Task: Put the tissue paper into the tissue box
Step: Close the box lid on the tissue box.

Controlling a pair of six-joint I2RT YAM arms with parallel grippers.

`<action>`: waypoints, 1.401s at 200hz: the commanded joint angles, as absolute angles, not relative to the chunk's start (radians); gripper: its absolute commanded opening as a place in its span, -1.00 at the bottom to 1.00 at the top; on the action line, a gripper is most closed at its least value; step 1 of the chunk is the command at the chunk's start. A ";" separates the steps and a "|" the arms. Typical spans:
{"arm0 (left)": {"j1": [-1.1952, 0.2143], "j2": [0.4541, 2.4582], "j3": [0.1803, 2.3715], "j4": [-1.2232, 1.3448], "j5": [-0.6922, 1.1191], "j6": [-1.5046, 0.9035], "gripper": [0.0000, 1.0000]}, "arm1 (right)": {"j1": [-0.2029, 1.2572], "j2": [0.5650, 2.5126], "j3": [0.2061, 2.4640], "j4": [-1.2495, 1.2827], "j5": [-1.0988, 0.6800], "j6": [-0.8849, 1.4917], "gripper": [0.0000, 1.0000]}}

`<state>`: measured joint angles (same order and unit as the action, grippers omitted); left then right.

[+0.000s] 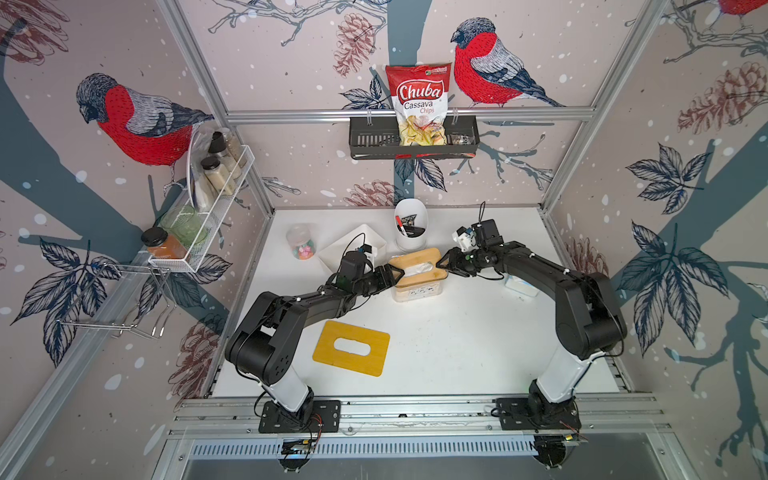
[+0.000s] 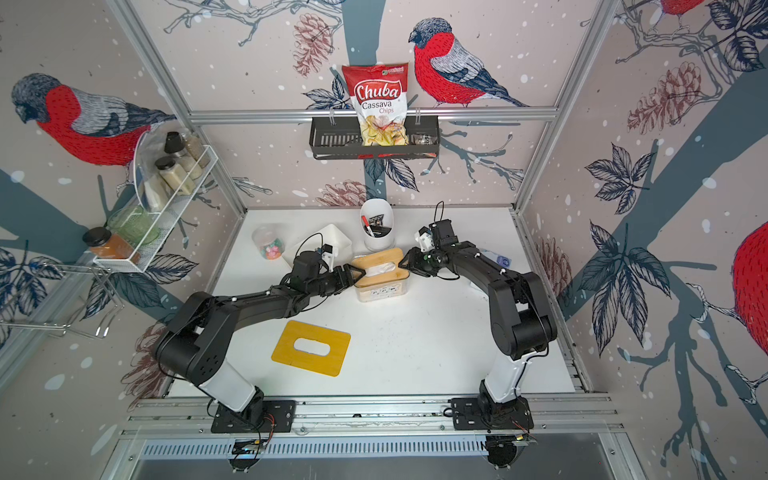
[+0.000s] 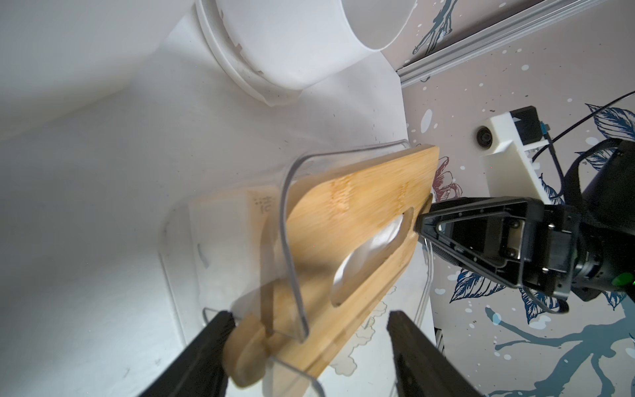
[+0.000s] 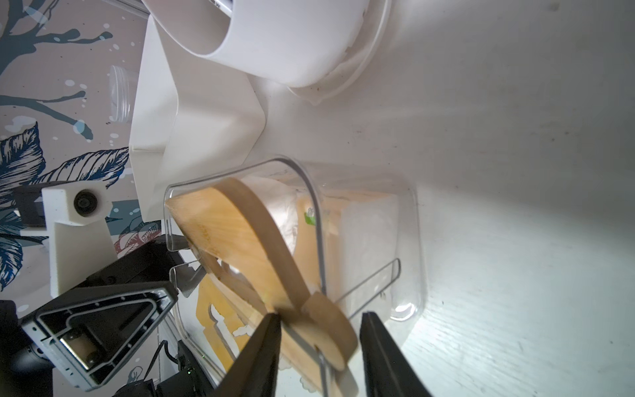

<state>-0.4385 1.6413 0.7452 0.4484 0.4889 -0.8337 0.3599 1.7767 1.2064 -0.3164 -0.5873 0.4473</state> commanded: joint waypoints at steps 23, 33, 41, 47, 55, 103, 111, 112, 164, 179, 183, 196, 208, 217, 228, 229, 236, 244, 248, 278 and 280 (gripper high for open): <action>-0.440 1.635 0.759 0.442 0.516 -0.818 0.46 | 0.336 1.760 1.233 -0.344 -0.538 0.408 0.19; -0.440 1.635 0.759 0.442 0.517 -0.818 0.46 | 0.329 1.758 1.243 -0.344 -0.518 0.396 0.25; -0.440 1.635 0.759 0.441 0.517 -0.819 0.46 | 0.328 1.759 1.252 -0.338 -0.504 0.382 0.29; -0.440 1.636 0.759 0.442 0.516 -0.819 0.46 | 0.327 1.761 1.257 -0.331 -0.496 0.370 0.31; -0.440 1.636 0.759 0.445 0.515 -0.819 0.46 | 0.327 1.765 1.263 -0.313 -0.491 0.358 0.33; -0.440 1.643 0.767 0.436 0.517 -0.810 0.46 | 0.345 1.810 1.307 -0.264 -0.529 0.302 0.26; -0.439 1.644 0.767 0.438 0.519 -0.810 0.46 | 0.353 1.818 1.319 -0.275 -0.525 0.289 0.25; -0.440 1.643 0.767 0.438 0.519 -0.810 0.46 | 0.354 1.820 1.321 -0.275 -0.524 0.288 0.24; -0.439 1.642 0.764 0.442 0.519 -0.813 0.46 | 0.374 1.844 1.329 -0.312 -0.519 0.271 0.09; -0.439 1.642 0.765 0.442 0.519 -0.813 0.46 | 0.380 1.839 1.321 -0.318 -0.507 0.269 0.08; -0.439 1.643 0.765 0.442 0.519 -0.812 0.46 | 0.380 1.837 1.318 -0.319 -0.505 0.267 0.07; -0.440 1.644 0.765 0.444 0.520 -0.812 0.46 | 0.382 1.830 1.309 -0.320 -0.500 0.268 0.03; -0.440 1.645 0.765 0.445 0.520 -0.814 0.46 | 0.384 1.825 1.303 -0.321 -0.498 0.269 -0.01; -0.440 1.647 0.765 0.448 0.520 -0.814 0.46 | 0.385 1.822 1.298 -0.322 -0.498 0.271 -0.03; -0.440 1.650 0.765 0.449 0.521 -0.815 0.46 | 0.388 1.819 1.296 -0.323 -0.498 0.270 -0.03; -0.439 1.650 0.765 0.450 0.522 -0.815 0.46 | 0.388 1.819 1.294 -0.323 -0.497 0.270 -0.03; -0.440 1.652 0.765 0.451 0.522 -0.816 0.46 | 0.390 1.818 1.292 -0.322 -0.499 0.273 -0.04; -0.440 1.653 0.765 0.452 0.522 -0.816 0.46 | 0.392 1.817 1.289 -0.319 -0.500 0.275 -0.04; -0.440 1.652 0.765 0.453 0.523 -0.816 0.46 | 0.394 1.816 1.289 -0.318 -0.500 0.277 -0.04; -0.440 1.658 0.766 0.454 0.522 -0.818 0.46 | 0.407 1.818 1.282 -0.306 -0.504 0.287 -0.07; -0.440 1.659 0.766 0.454 0.522 -0.818 0.46 | 0.408 1.818 1.281 -0.305 -0.503 0.289 -0.07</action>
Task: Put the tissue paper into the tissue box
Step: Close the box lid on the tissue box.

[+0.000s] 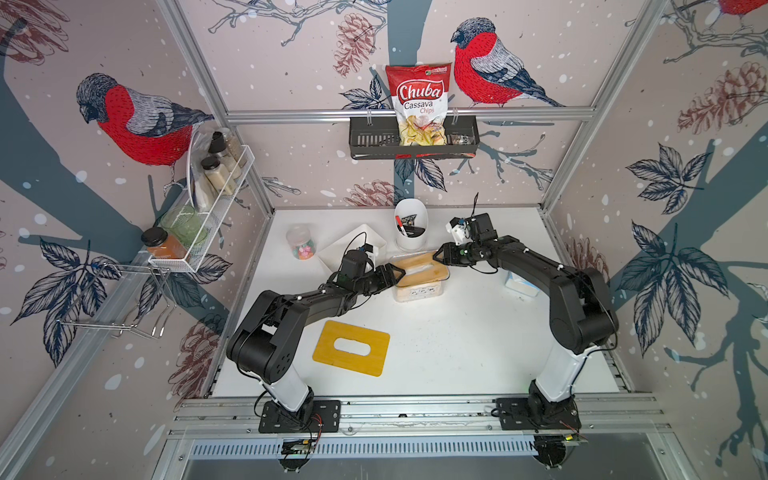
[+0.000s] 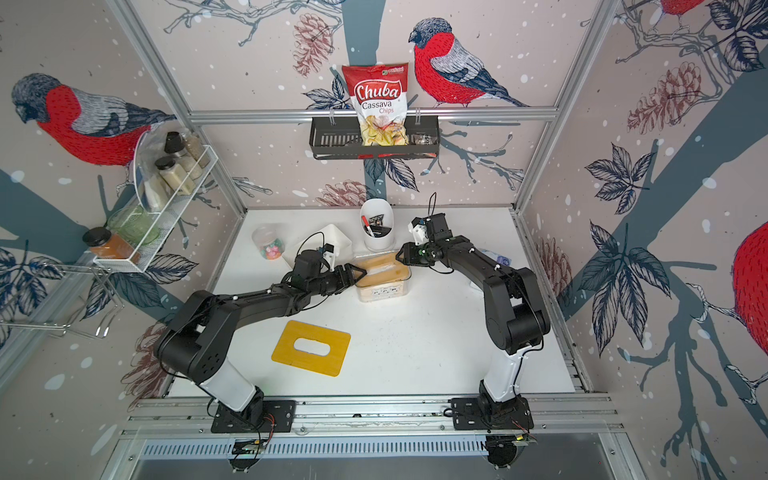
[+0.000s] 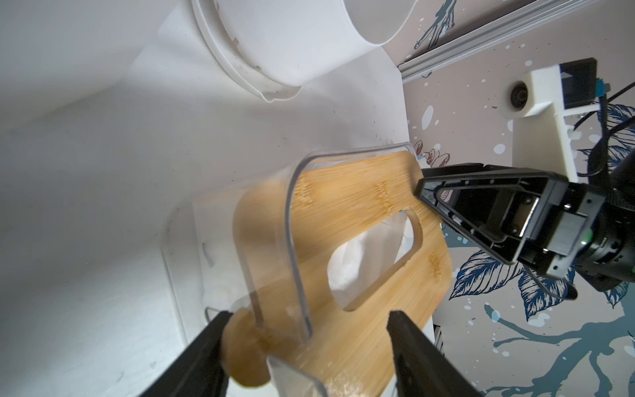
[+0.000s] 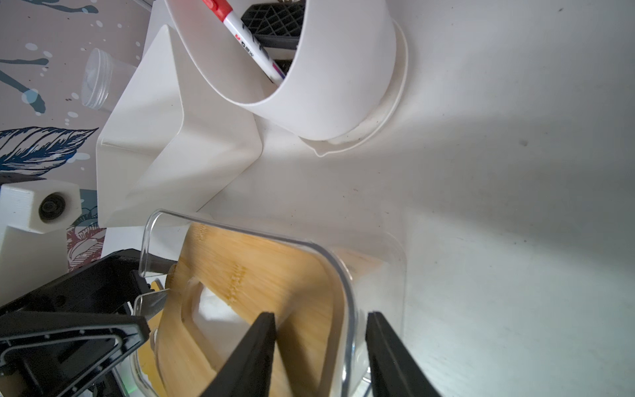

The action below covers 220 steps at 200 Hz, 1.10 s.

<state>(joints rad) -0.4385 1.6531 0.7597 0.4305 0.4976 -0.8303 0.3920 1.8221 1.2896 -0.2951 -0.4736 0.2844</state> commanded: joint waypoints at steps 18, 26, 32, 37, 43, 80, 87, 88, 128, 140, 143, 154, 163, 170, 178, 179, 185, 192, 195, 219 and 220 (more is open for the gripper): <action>-0.441 1.659 0.765 0.457 0.525 -0.818 0.46 | 0.416 1.818 1.276 -0.298 -0.505 0.294 -0.08; -0.442 1.658 0.765 0.456 0.524 -0.816 0.46 | 0.418 1.817 1.273 -0.295 -0.507 0.297 -0.09; -0.442 1.658 0.765 0.454 0.524 -0.815 0.46 | 0.420 1.816 1.272 -0.292 -0.508 0.299 -0.09; -0.443 1.658 0.765 0.453 0.522 -0.812 0.46 | 0.420 1.815 1.271 -0.290 -0.510 0.301 -0.09; -0.443 1.658 0.765 0.452 0.521 -0.810 0.46 | 0.420 1.815 1.270 -0.288 -0.512 0.304 -0.10; -0.448 1.662 0.765 0.439 0.519 -0.797 0.42 | 0.417 1.812 1.269 -0.281 -0.509 0.313 -0.09; -0.449 1.661 0.765 0.437 0.517 -0.795 0.41 | 0.416 1.813 1.271 -0.282 -0.508 0.316 -0.08; -0.449 1.660 0.765 0.437 0.517 -0.795 0.40 | 0.416 1.813 1.271 -0.282 -0.508 0.317 -0.08; -0.462 1.655 0.793 0.366 0.476 -0.742 0.35 | 0.414 1.815 1.280 -0.281 -0.529 0.322 0.02; -0.462 1.653 0.792 0.354 0.456 -0.735 0.33 | 0.405 1.815 1.282 -0.287 -0.530 0.324 0.07; -0.463 1.654 0.793 0.353 0.453 -0.734 0.33 | 0.402 1.814 1.283 -0.289 -0.530 0.324 0.08; -0.462 1.656 0.793 0.350 0.445 -0.732 0.32 | 0.385 1.810 1.283 -0.299 -0.526 0.324 0.14; -0.462 1.659 0.793 0.349 0.443 -0.730 0.31 | 0.370 1.804 1.280 -0.307 -0.524 0.322 0.18; -0.463 1.662 0.793 0.348 0.445 -0.730 0.31 | 0.361 1.798 1.278 -0.313 -0.523 0.319 0.20; -0.463 1.662 0.793 0.347 0.446 -0.730 0.31 | 0.352 1.790 1.274 -0.321 -0.523 0.314 0.23; -0.462 1.663 0.793 0.348 0.445 -0.730 0.31 | 0.352 1.789 1.274 -0.321 -0.522 0.313 0.23; -0.463 1.662 0.793 0.348 0.445 -0.732 0.31 | 0.347 1.782 1.273 -0.329 -0.519 0.310 0.25; -0.463 1.662 0.794 0.347 0.445 -0.731 0.30 | 0.344 1.775 1.272 -0.339 -0.513 0.303 0.27; -0.463 1.661 0.795 0.348 0.445 -0.731 0.30 | 0.344 1.772 1.269 -0.342 -0.511 0.300 0.27; -0.463 1.663 0.798 0.348 0.445 -0.732 0.31 | 0.341 1.752 1.250 -0.361 -0.504 0.292 0.30; -0.462 1.663 0.798 0.348 0.445 -0.732 0.31 | 0.341 1.752 1.249 -0.362 -0.504 0.293 0.30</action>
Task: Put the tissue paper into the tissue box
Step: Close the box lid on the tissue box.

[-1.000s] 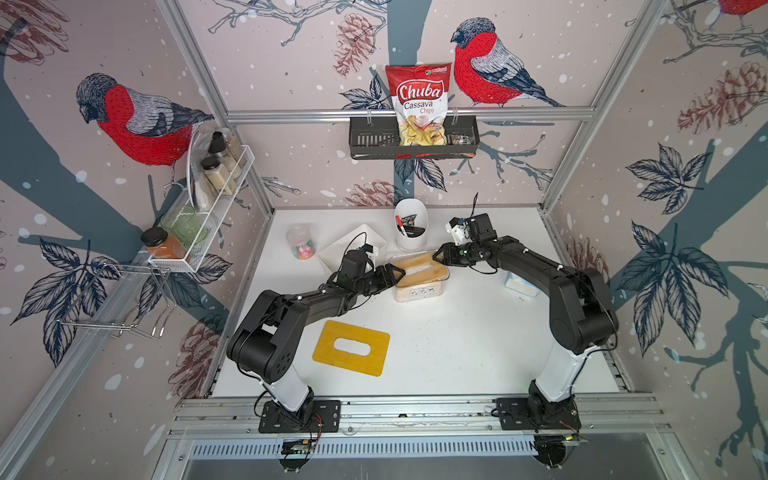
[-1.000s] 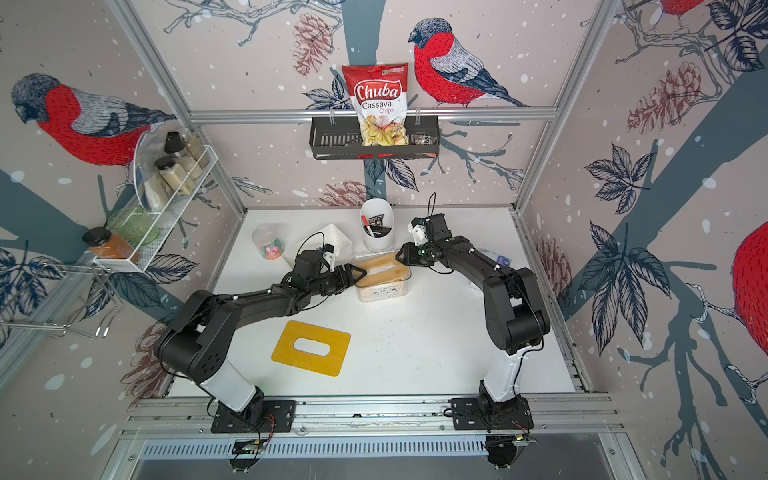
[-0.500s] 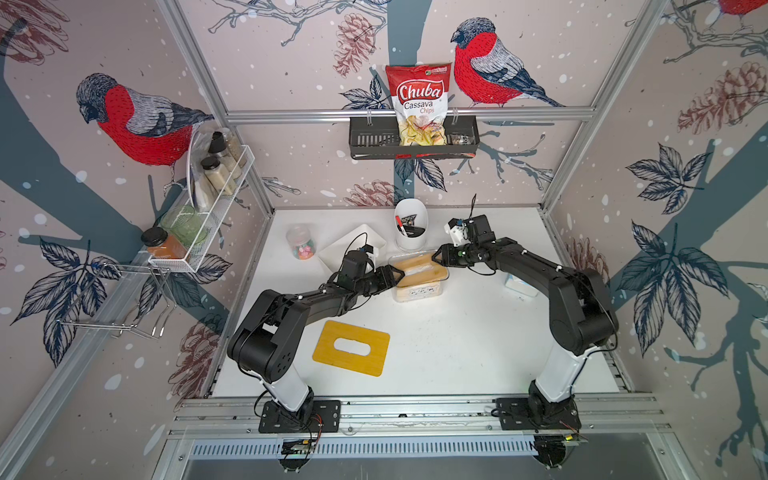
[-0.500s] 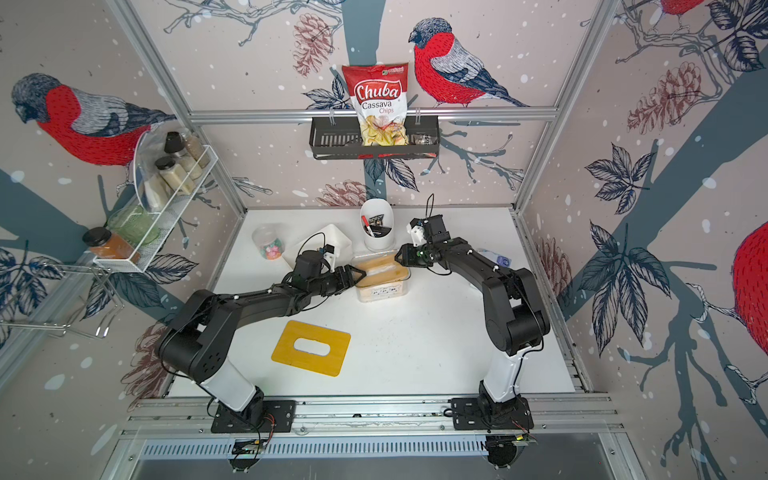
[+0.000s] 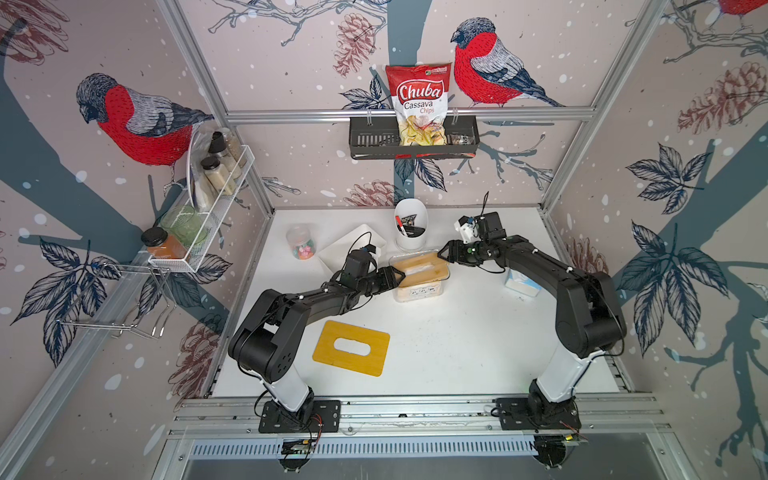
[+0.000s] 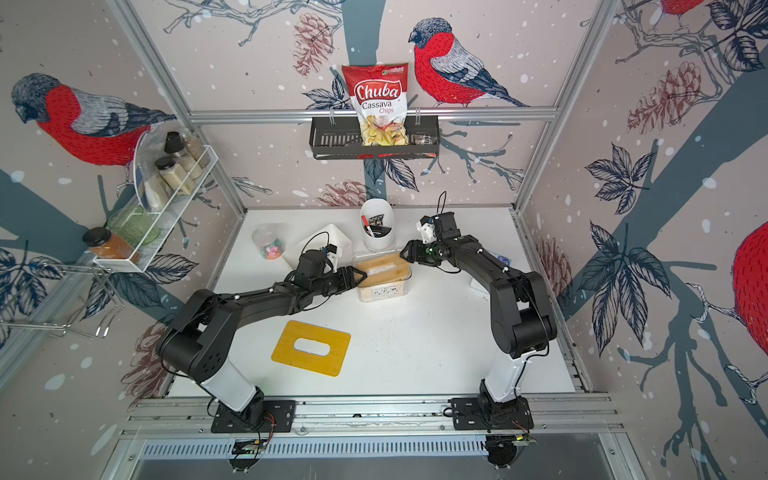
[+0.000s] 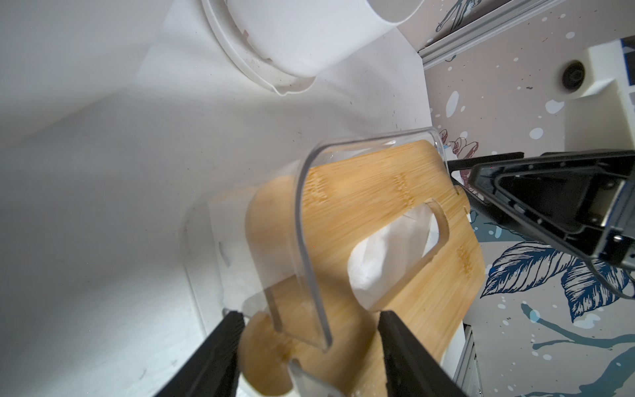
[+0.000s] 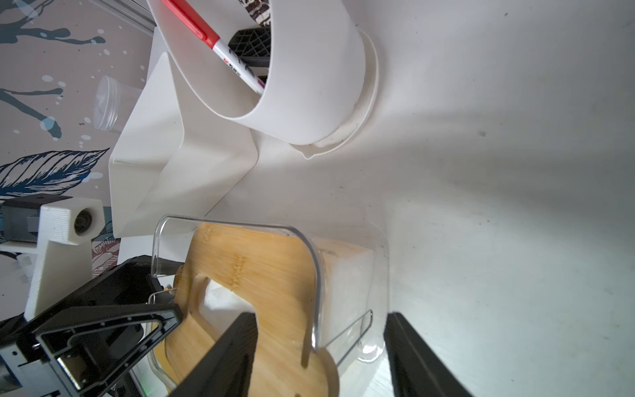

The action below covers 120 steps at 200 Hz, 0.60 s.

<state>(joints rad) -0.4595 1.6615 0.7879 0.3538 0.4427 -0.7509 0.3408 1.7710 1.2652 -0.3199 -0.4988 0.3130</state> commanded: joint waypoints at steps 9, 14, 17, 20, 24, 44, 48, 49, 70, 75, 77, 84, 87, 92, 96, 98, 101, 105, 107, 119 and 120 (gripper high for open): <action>-0.462 1.665 0.799 0.347 0.446 -0.731 0.31 | 0.342 1.745 1.237 -0.364 -0.505 0.297 0.30; -0.463 1.665 0.799 0.350 0.448 -0.733 0.31 | 0.343 1.740 1.230 -0.366 -0.505 0.300 0.29; -0.462 1.665 0.799 0.350 0.447 -0.733 0.31 | 0.344 1.738 1.225 -0.366 -0.505 0.302 0.29; -0.462 1.665 0.798 0.350 0.447 -0.733 0.31 | 0.346 1.735 1.220 -0.367 -0.505 0.305 0.28; -0.462 1.666 0.798 0.349 0.446 -0.733 0.30 | 0.348 1.731 1.213 -0.367 -0.505 0.308 0.27; -0.462 1.662 0.799 0.348 0.444 -0.731 0.31 | 0.360 1.711 1.187 -0.364 -0.492 0.319 0.23; -0.463 1.662 0.799 0.350 0.444 -0.732 0.31 | 0.362 1.708 1.183 -0.360 -0.491 0.320 0.22; -0.463 1.662 0.799 0.350 0.444 -0.732 0.31 | 0.363 1.707 1.182 -0.359 -0.492 0.321 0.21; -0.462 1.664 0.800 0.349 0.443 -0.732 0.31 | 0.381 1.704 1.177 -0.345 -0.492 0.331 0.12; -0.462 1.665 0.801 0.349 0.444 -0.731 0.31 | 0.385 1.706 1.179 -0.345 -0.490 0.333 0.10; -0.462 1.665 0.800 0.348 0.444 -0.730 0.31 | 0.389 1.707 1.181 -0.345 -0.488 0.333 0.10; -0.463 1.665 0.800 0.350 0.443 -0.731 0.31 | 0.395 1.709 1.185 -0.347 -0.482 0.333 0.07; -0.463 1.666 0.800 0.349 0.443 -0.731 0.31 | 0.397 1.710 1.186 -0.348 -0.477 0.334 0.06; -0.462 1.666 0.800 0.348 0.444 -0.732 0.31 | 0.401 1.710 1.187 -0.350 -0.472 0.336 0.05; -0.463 1.666 0.800 0.351 0.444 -0.733 0.31 | 0.404 1.710 1.187 -0.351 -0.467 0.336 0.04; -0.463 1.667 0.800 0.349 0.444 -0.733 0.31 | 0.406 1.710 1.187 -0.351 -0.466 0.337 0.03; -0.463 1.666 0.801 0.348 0.444 -0.733 0.31 | 0.408 1.711 1.188 -0.350 -0.464 0.339 0.03; -0.463 1.666 0.801 0.350 0.444 -0.733 0.31 | 0.409 1.712 1.187 -0.351 -0.462 0.340 0.02; -0.463 1.667 0.800 0.351 0.443 -0.732 0.31 | 0.410 1.711 1.187 -0.351 -0.461 0.340 0.02; -0.463 1.665 0.799 0.351 0.446 -0.735 0.31 | 0.414 1.712 1.188 -0.351 -0.454 0.346 -0.01; -0.463 1.665 0.799 0.352 0.446 -0.735 0.31 | 0.414 1.712 1.188 -0.350 -0.455 0.346 -0.02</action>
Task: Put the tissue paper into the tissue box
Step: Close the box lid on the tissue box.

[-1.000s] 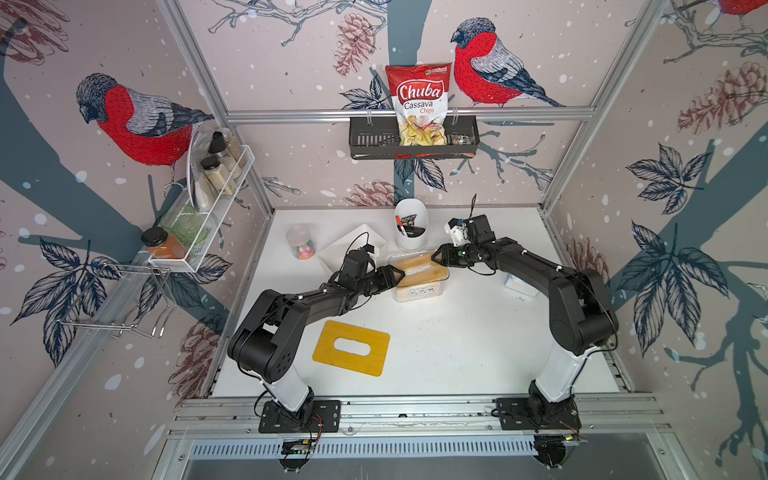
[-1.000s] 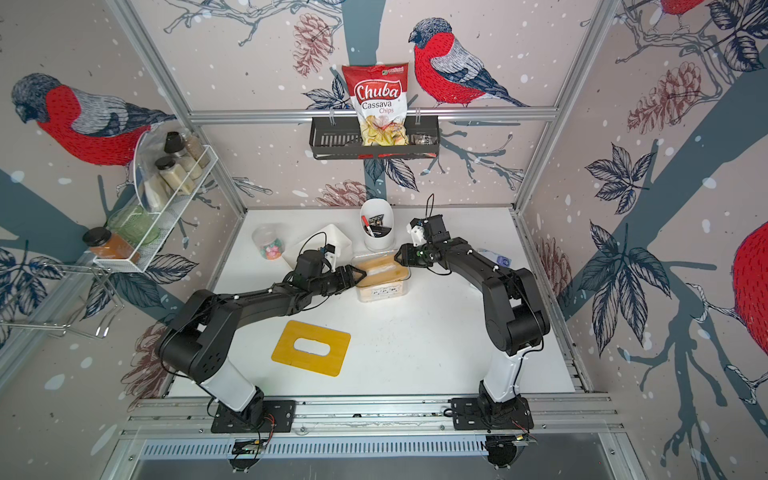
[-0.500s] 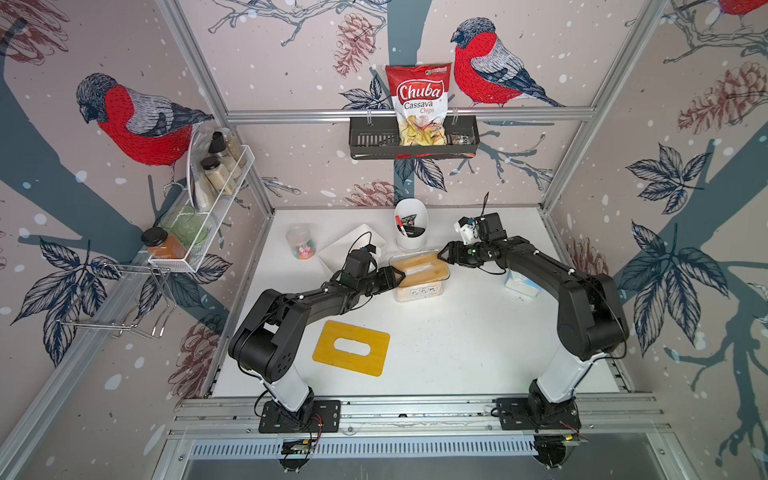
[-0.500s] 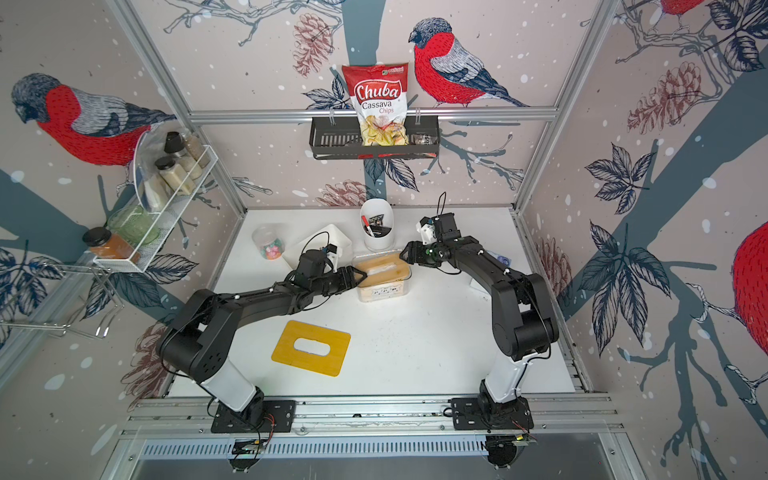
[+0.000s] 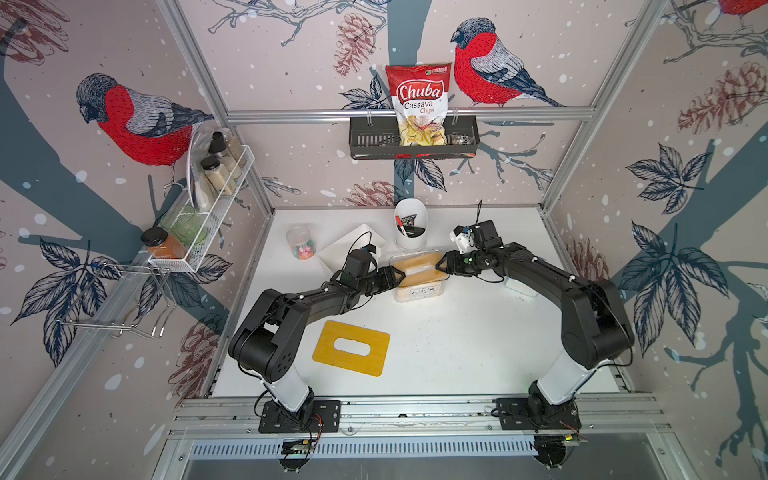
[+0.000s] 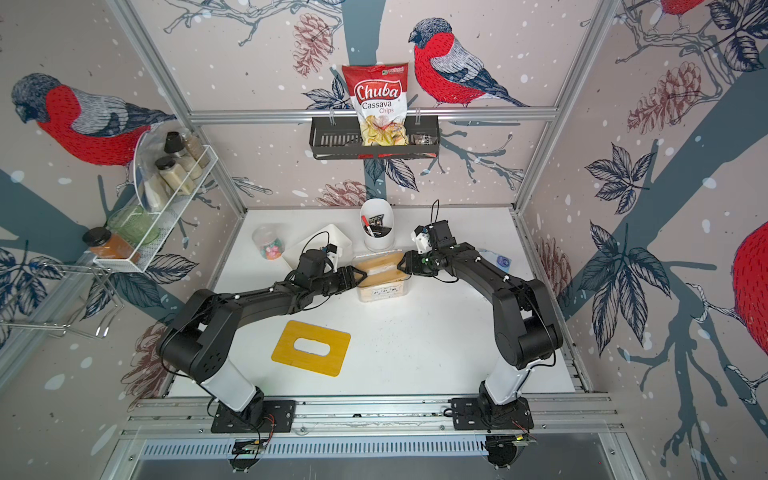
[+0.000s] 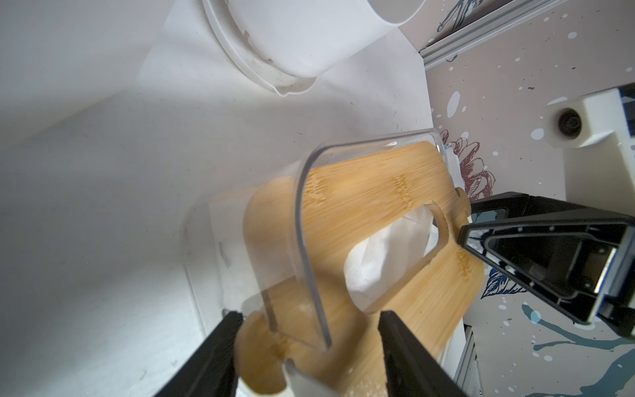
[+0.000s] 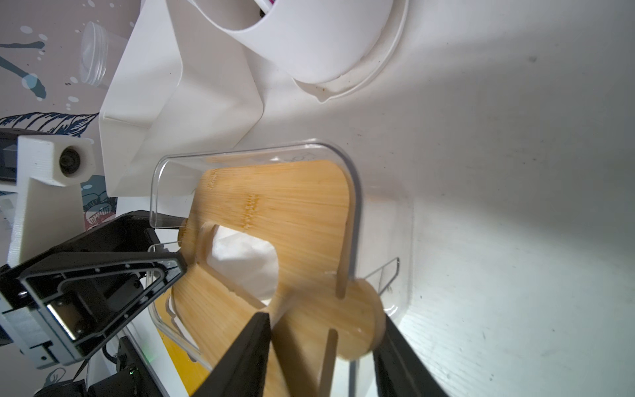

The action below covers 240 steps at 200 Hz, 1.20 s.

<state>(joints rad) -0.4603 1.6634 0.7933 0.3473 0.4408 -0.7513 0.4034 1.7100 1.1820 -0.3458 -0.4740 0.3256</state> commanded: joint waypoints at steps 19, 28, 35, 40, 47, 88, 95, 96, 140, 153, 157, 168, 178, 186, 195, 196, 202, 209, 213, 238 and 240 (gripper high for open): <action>-0.463 1.666 0.799 0.354 0.447 -0.735 0.31 | 0.424 1.712 1.190 -0.354 -0.444 0.351 -0.05; -0.463 1.666 0.798 0.355 0.449 -0.736 0.31 | 0.428 1.713 1.190 -0.354 -0.440 0.354 -0.07; -0.463 1.667 0.798 0.356 0.449 -0.737 0.31 | 0.432 1.714 1.190 -0.354 -0.439 0.356 -0.08; -0.463 1.668 0.798 0.357 0.451 -0.737 0.31 | 0.433 1.715 1.190 -0.353 -0.439 0.356 -0.09; -0.463 1.667 0.798 0.358 0.452 -0.738 0.31 | 0.437 1.716 1.190 -0.353 -0.437 0.359 -0.09; -0.463 1.674 0.802 0.362 0.454 -0.741 0.31 | 0.448 1.727 1.194 -0.345 -0.434 0.364 -0.15; -0.465 1.676 0.802 0.363 0.456 -0.741 0.30 | 0.448 1.731 1.195 -0.346 -0.433 0.363 -0.15; -0.465 1.676 0.802 0.362 0.457 -0.741 0.30 | 0.448 1.731 1.195 -0.346 -0.433 0.363 -0.15; -0.465 1.681 0.807 0.365 0.458 -0.747 0.28 | 0.452 1.744 1.207 -0.342 -0.451 0.357 -0.16; -0.465 1.684 0.810 0.364 0.455 -0.750 0.25 | 0.454 1.744 1.207 -0.339 -0.462 0.350 -0.16; -0.465 1.685 0.811 0.364 0.454 -0.750 0.24 | 0.454 1.744 1.208 -0.340 -0.463 0.347 -0.16; -0.465 1.695 0.813 0.359 0.455 -0.755 0.21 | 0.453 1.744 1.209 -0.341 -0.462 0.334 -0.16; -0.465 1.704 0.817 0.351 0.458 -0.755 0.19 | 0.448 1.743 1.209 -0.344 -0.457 0.328 -0.16; -0.465 1.706 0.815 0.343 0.455 -0.758 0.19 | 0.439 1.741 1.206 -0.345 -0.461 0.327 -0.13; -0.465 1.705 0.810 0.340 0.449 -0.758 0.17 | 0.427 1.737 1.206 -0.343 -0.463 0.327 -0.06; -0.465 1.704 0.809 0.340 0.447 -0.757 0.17 | 0.426 1.737 1.205 -0.343 -0.463 0.327 -0.06; -0.465 1.704 0.805 0.340 0.444 -0.757 0.17 | 0.414 1.734 1.203 -0.342 -0.463 0.327 -0.01; -0.465 1.704 0.802 0.338 0.440 -0.756 0.17 | 0.404 1.732 1.203 -0.339 -0.464 0.324 0.04; -0.465 1.703 0.801 0.336 0.438 -0.754 0.16 | 0.397 1.731 1.203 -0.337 -0.465 0.323 0.07; -0.465 1.704 0.801 0.327 0.434 -0.746 0.16 | 0.360 1.731 1.214 -0.329 -0.486 0.318 0.23; -0.465 1.702 0.800 0.327 0.434 -0.744 0.16 | 0.358 1.732 1.215 -0.329 -0.487 0.318 0.25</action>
